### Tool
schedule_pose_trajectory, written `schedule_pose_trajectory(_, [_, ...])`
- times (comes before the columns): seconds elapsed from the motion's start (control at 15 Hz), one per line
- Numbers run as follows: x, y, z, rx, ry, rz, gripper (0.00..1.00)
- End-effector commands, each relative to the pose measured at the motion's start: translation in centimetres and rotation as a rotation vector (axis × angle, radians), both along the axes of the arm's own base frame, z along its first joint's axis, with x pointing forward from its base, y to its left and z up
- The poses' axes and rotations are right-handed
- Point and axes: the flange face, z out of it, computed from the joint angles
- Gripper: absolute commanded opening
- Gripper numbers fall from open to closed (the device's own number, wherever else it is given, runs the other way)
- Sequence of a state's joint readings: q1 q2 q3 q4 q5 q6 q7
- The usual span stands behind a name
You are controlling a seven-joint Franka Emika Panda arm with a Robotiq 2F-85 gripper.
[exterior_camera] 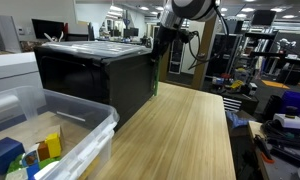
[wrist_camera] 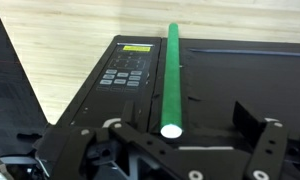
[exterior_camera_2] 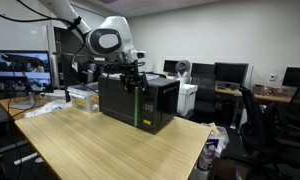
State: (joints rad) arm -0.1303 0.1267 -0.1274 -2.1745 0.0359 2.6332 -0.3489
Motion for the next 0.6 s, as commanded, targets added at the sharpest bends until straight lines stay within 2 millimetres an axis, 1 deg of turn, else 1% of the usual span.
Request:
schedule_pose_trajectory(0.0, [0.4,-0.4,-0.5,0.009,-0.011,0.022,1.00])
schedule_pose_trajectory(0.07, [0.5,-0.3,-0.6,0.013,-0.009,0.021,0.75])
schedule_pose_trajectory(0.13, [0.5,-0.4,-0.7,0.014,-0.008,0.023,0.71])
schedule_pose_trajectory(0.47, [-0.1,-1.5,0.3,0.032,-0.019,-0.003,0.36])
schedule_pose_trajectory(0.53, [-0.3,-1.7,0.5,0.037,-0.018,-0.007,0.31])
